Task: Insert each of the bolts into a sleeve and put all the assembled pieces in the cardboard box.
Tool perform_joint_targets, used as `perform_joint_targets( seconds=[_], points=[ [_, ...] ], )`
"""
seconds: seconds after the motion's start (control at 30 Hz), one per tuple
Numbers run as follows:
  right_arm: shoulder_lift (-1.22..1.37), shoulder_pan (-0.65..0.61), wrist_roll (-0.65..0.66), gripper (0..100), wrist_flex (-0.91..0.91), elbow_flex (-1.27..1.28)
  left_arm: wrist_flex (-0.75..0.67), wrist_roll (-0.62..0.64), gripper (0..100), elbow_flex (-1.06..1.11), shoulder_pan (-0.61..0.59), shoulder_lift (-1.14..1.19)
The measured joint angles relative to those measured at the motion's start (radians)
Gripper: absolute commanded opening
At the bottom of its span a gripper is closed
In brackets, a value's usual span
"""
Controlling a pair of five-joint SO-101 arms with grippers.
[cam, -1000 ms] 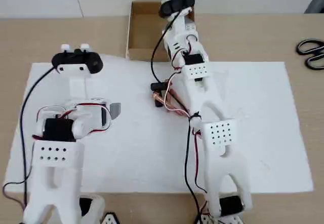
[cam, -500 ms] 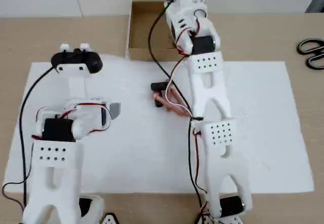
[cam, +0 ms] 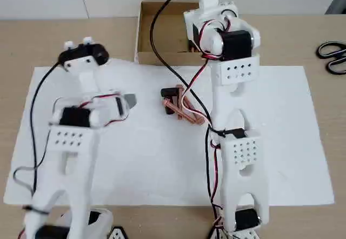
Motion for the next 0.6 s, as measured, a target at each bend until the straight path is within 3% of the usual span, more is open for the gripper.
perform_joint_targets(
  seconds=[0.2, 0.33, 0.6],
  points=[
    [-0.181, 0.0, 0.0, 20.9, 0.115, -0.002, -0.003, 0.121, 24, -0.229, 0.077, 0.35],
    [-0.296, 0.069, 0.0, 20.9, 0.123, -0.005, 0.011, 0.244, 24, -0.336, 0.081, 0.532],
    [-0.445, 0.258, 0.0, 20.9, 0.138, 0.023, 0.167, 0.275, 24, -0.42, 0.144, 0.597]
  ],
)
